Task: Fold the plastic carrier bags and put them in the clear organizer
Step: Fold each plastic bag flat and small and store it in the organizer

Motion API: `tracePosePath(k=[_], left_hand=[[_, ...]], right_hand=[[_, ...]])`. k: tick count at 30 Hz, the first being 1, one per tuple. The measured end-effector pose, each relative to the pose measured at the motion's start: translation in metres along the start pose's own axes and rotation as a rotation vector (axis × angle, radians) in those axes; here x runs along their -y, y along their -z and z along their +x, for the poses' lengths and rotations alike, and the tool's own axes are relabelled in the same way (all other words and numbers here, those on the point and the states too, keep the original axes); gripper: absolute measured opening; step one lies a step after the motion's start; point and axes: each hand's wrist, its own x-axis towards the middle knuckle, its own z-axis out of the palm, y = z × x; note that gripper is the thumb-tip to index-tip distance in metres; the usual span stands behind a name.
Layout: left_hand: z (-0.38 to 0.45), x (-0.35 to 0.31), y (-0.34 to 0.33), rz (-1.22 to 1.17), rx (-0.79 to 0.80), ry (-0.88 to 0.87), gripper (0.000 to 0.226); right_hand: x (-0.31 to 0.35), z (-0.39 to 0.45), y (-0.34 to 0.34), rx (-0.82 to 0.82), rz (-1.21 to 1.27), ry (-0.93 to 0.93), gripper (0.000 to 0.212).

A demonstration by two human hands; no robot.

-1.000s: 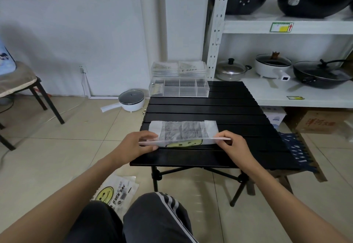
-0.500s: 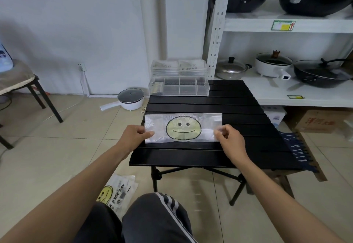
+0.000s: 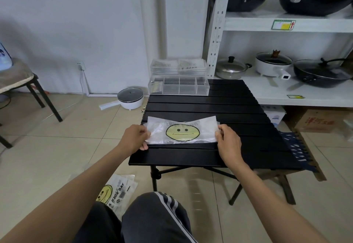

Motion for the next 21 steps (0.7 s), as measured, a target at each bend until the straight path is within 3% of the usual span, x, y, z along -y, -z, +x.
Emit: tracePosePath(k=[7, 10, 12, 16, 21], left_hand=[[-0.008, 0.004, -0.009, 0.193, -0.134, -0.098, 0.018], [-0.010, 0.007, -0.013, 0.209, -0.234, -0.082, 0.049], [-0.010, 0.006, -0.015, 0.208, -0.253, -0.055, 0.062], [-0.009, 0.005, -0.018, 0.274, -0.223, -0.044, 0.057], [-0.010, 0.009, -0.024, 0.307, -0.235, -0.106, 0.051]], right_hand=[[0.004, -0.002, 0.002, 0.022, -0.044, -0.016, 0.028], [0.004, -0.004, 0.004, -0.024, 0.002, -0.037, 0.035], [0.004, -0.008, 0.005, -0.090, -0.113, -0.040, 0.039], [0.005, -0.013, 0.004, -0.127, -0.376, -0.044, 0.053], [0.001, -0.011, 0.001, -0.048, -0.298, 0.058, 0.044]])
